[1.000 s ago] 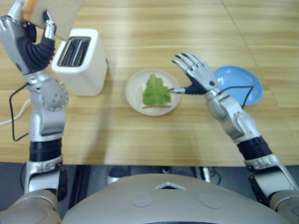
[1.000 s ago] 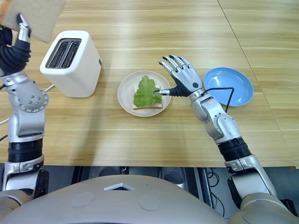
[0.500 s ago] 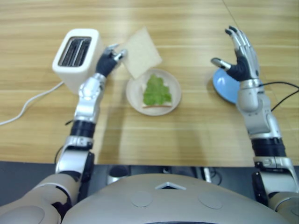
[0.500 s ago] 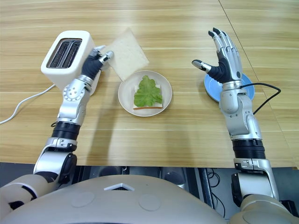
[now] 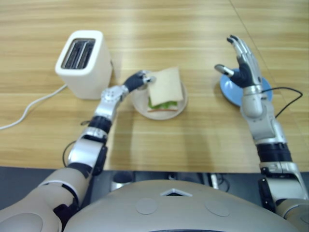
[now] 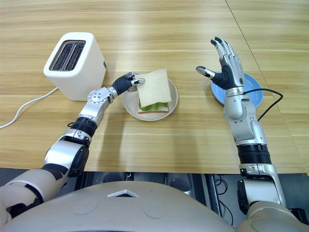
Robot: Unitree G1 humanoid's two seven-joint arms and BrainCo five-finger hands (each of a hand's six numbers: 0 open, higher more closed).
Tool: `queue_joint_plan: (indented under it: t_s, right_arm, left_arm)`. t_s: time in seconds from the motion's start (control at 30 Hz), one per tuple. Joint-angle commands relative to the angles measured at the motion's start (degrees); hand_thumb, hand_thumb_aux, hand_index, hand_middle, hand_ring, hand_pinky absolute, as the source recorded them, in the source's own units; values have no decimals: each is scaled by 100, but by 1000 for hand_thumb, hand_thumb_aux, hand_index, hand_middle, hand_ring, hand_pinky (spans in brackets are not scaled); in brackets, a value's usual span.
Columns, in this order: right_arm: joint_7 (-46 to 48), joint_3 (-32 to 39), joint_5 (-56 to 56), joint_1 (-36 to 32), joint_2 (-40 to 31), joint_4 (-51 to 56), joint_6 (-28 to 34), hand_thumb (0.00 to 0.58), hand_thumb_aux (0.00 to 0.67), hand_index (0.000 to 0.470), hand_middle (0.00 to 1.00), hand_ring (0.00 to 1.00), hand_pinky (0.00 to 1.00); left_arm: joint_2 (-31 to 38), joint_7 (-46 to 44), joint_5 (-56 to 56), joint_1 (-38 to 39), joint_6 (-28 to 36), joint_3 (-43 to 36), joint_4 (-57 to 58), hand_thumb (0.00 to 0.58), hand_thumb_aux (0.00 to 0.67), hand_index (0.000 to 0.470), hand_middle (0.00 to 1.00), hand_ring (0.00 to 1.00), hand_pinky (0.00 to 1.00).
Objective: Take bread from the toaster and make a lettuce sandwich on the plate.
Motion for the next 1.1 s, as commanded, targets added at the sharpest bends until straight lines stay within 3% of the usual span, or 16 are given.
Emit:
queue_joint_plan:
  t_s: [0.03,0.3,0.57,0.83,1.1]
  right_arm:
    - [122,178,-121,-23,31,-65,-21,0,0,0,0,0,0]
    - [356,813,-765,77,-95,-346,-268,0,0,0,0,0,0]
    - [643,2264,-2553,48,-243,-626,-568,0,0,0,0,0,0]
    - [831,3253,-3704,-491,-115,334,-283,0,0,0,0,0,0]
    - [1840,3899,-3704,-569,44,1331,-60,0,0,0,0,0,0]
  left_arm:
    - [77,262,401,-223,-52,-113,498,580,670,460,1000,1000,1000]
    - [156,478,1015,-428,10,-337,1271,580,670,460,1000,1000,1000]
    - [76,829,1480,-487,78,-567,1724,580,670,460,1000,1000,1000]
    - [57,1023,1583,-520,120,-568,1829,580,670,460,1000,1000,1000]
    - [111,1030,1604,-483,11,-582,1658,580,670,460,1000,1000,1000]
